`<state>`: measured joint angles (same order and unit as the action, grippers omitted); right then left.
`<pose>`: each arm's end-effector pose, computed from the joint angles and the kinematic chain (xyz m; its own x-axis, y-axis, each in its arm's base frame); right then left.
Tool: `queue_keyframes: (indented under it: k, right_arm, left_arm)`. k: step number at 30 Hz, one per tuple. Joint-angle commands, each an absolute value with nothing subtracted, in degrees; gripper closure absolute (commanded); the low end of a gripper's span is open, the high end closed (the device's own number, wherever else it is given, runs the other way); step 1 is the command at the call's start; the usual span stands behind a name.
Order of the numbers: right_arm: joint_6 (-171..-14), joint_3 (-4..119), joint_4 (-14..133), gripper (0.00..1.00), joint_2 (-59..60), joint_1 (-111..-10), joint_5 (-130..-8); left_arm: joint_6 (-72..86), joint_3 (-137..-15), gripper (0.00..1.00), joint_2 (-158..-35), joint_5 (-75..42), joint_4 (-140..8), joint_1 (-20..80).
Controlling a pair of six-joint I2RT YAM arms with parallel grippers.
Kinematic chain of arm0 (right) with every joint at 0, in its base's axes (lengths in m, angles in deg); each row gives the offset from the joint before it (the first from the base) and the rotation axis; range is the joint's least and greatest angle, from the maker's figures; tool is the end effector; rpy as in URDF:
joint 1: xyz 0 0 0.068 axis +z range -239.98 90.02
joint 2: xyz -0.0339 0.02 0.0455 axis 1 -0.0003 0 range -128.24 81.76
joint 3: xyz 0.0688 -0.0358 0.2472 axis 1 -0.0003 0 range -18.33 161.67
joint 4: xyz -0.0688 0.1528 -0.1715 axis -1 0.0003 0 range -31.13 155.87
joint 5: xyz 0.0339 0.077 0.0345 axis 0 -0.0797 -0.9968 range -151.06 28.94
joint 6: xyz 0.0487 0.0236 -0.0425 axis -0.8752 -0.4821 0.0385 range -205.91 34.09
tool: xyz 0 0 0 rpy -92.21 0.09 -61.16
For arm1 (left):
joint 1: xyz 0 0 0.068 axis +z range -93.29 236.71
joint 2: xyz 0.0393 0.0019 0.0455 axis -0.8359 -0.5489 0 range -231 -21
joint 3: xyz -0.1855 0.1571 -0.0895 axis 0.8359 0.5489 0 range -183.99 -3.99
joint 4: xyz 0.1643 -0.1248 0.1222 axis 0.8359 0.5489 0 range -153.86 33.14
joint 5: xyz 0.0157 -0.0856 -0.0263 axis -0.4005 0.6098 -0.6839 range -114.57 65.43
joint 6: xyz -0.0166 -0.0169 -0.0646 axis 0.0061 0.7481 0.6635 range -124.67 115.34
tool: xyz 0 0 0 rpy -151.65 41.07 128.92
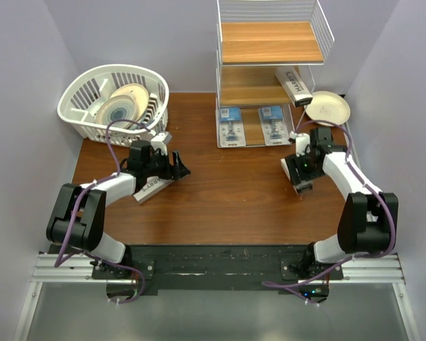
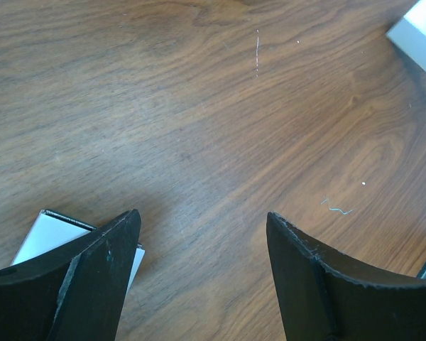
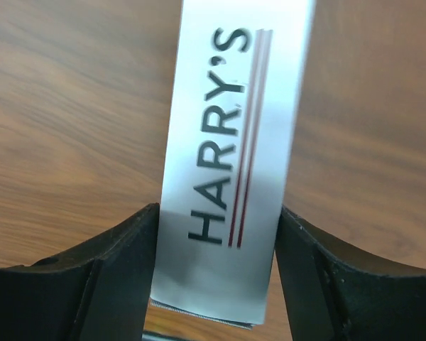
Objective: Place and organize the shaving razors onto the shelf
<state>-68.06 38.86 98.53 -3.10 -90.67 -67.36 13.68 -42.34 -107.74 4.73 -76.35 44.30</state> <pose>0.2717 0.0029 0.1931 -0.8690 -0.2942 -0.3977 -0.3117 0.9499 -0.0216 0.2843 -0.0904 0.1650 -0.7244 -0.1216 -0.6786 0.3652 0.7672 -0.5273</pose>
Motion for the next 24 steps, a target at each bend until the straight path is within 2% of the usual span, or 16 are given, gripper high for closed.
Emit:
queue_keyframes:
  k: [1, 4, 6, 9, 10, 11, 14, 15, 17, 18, 20, 21, 22, 23, 24]
  right_arm:
    - [-72.37, 43.19, 97.80, 0.35, -1.02, -83.24, -71.08]
    - [-75.26, 42.32, 95.70, 0.35, -2.43, -79.45, -71.16]
    - [-77.19, 40.83, 92.80, 0.31, -3.05, -78.39, -71.69]
    - [-79.66, 41.69, 92.09, 0.17, -3.93, -78.12, -72.57]
    - [-79.84, 42.40, 92.26, 0.01, -3.32, -78.12, -72.31]
    - [-79.84, 43.01, 92.79, 0.01, -2.79, -78.12, -71.79]
    - [-79.76, 45.04, 91.93, 0.01, 0.62, -78.20, -69.86]
    - [-79.67, 44.26, 90.87, 0.01, 2.38, -78.21, -69.59]
    - [-79.41, 42.68, 86.76, 0.01, 7.29, -78.29, -69.76]
    - [-78.71, 41.10, 85.34, 0.01, 8.63, -78.29, -70.72]
    - [-78.61, 40.04, 82.52, 0.01, 11.09, -78.21, -71.25]
    - [-78.53, 40.20, 82.07, 0.12, 12.32, -78.21, -72.99]
    - [-78.52, 40.47, 81.72, 0.25, 12.85, -78.21, -74.23]
    - [-78.70, 40.82, 80.50, 0.43, 13.38, -78.29, -75.20]
    - [-78.70, 41.43, 79.53, 0.68, 14.43, -78.21, -76.60]
  left_arm:
    - [12.38, -42.93, 0.24, -107.13, 4.87, -78.01, 44.31]
    - [12.56, -43.98, 0.27, -107.13, 6.27, -78.09, 44.31]
    - [12.65, -45.30, 0.30, -106.87, 7.86, -78.27, 43.44]
    - [9.23, -49.59, 0.36, -106.43, 9.62, -76.35, 39.41]
    - [8.00, -51.09, 0.38, -106.26, 9.62, -74.16, 38.00]
    - [5.56, -54.41, 0.39, -106.43, 9.36, -73.36, 35.20]
    - [1.33, -61.61, 0.51, -107.91, 6.47, -70.81, 30.02]
    - [0.09, -63.82, 0.59, -108.71, 5.07, -69.85, 28.68]
    - [-3.24, -70.83, 0.69, -111.86, 2.16, -67.47, 25.18]
    - [-3.87, -73.14, 0.80, -113.01, 1.02, -67.03, 24.11]
    - [-4.40, -77.88, 0.91, -115.47, -1.27, -69.03, 21.65]
    - [-4.40, -78.52, 1.00, -115.75, -1.54, -71.13, 21.12]
    - [-4.40, -78.96, 1.00, -116.01, -3.02, -74.98, 20.42]
    - [-5.97, -80.36, 1.00, -116.88, -3.64, -76.06, 19.10]
    - [-6.24, -81.50, 1.00, -117.59, -4.00, -76.34, 18.57]
